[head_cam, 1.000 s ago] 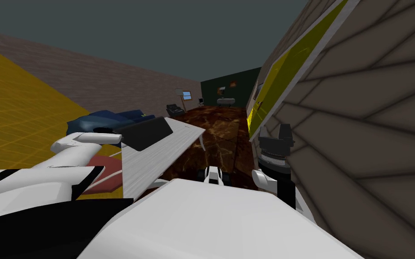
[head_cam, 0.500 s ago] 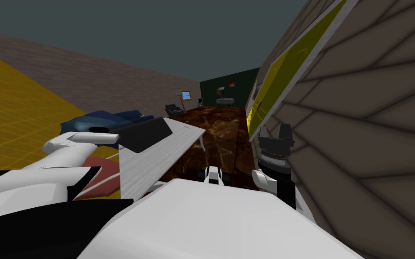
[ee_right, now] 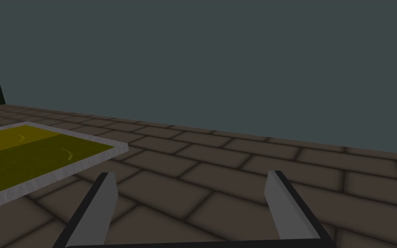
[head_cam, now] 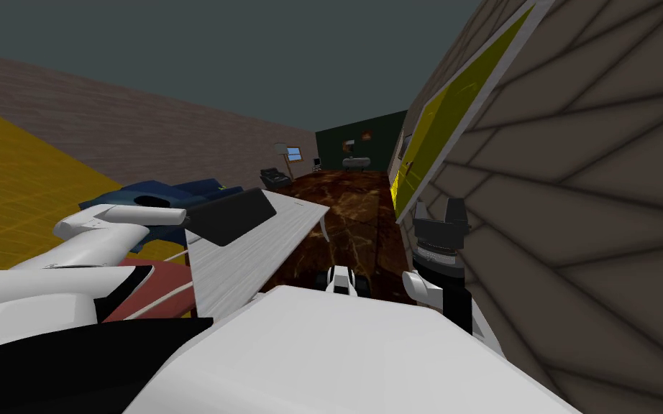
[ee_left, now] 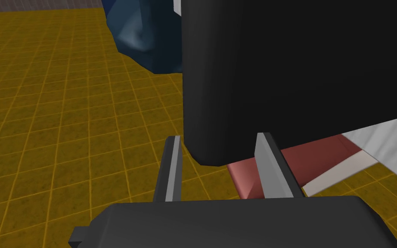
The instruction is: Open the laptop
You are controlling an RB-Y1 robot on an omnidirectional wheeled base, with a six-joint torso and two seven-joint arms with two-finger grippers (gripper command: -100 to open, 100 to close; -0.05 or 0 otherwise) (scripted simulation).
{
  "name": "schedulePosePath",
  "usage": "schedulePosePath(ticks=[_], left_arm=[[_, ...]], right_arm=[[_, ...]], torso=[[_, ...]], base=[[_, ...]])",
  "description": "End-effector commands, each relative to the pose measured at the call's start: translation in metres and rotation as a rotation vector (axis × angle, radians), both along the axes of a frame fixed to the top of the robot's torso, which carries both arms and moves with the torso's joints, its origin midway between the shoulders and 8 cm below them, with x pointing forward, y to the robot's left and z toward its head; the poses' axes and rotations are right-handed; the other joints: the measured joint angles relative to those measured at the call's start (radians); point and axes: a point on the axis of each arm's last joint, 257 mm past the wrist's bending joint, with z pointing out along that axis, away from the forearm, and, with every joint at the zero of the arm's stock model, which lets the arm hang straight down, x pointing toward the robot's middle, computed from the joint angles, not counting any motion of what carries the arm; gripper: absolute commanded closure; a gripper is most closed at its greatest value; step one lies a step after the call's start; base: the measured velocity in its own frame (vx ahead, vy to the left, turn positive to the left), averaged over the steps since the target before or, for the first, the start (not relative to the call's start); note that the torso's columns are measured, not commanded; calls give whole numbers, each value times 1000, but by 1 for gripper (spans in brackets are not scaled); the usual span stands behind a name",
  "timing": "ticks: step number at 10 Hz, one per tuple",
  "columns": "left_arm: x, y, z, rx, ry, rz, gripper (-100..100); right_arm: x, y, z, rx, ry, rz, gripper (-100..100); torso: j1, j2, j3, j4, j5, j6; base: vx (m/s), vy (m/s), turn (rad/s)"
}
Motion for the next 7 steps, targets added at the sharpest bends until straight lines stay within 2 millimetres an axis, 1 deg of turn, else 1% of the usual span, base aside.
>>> schedulePosePath(ticks=[1, 2, 3, 4, 5, 6, 7], left_arm=[[-2, -7, 1, -49, 9, 19, 100], [-8, -7, -4, -67, 24, 38, 100], [-4, -12, 1, -85, 20, 34, 100], [-10, -13, -4, -104, 36, 53, 100], [-7, -18, 0, -125, 34, 50, 100], [-13, -20, -4, -141, 48, 66, 100], [-10, -25, -1, -162, 49, 62, 100]], right_arm=[[0, 0, 0, 0, 0, 0, 0], [0, 0, 0, 0, 0, 0, 0], [0, 0, 0, 0, 0, 0, 0], [0, 0, 0, 0, 0, 0, 0], [0, 0, 0, 0, 0, 0, 0], [0, 0, 0, 0, 0, 0, 0], [0, 0, 0, 0, 0, 0, 0]], torso=[[-1, -1, 0, -1, 2, -1], [1, 1, 1, 0, 1, 1], [0, 1, 1, 0, 3, -2], [1, 0, 0, 0, 1, 0], [0, 0, 0, 0, 1, -1], [-1, 0, 0, 0, 0, 0], [-3, 1, 1, 0, 1, -1]], base=[[-48, 121, -100], [-41, 102, -85], [-22, 115, -92], [-23, 101, -58], [-27, 103, -83], [-34, 95, -63], [-55, 135, -92]])
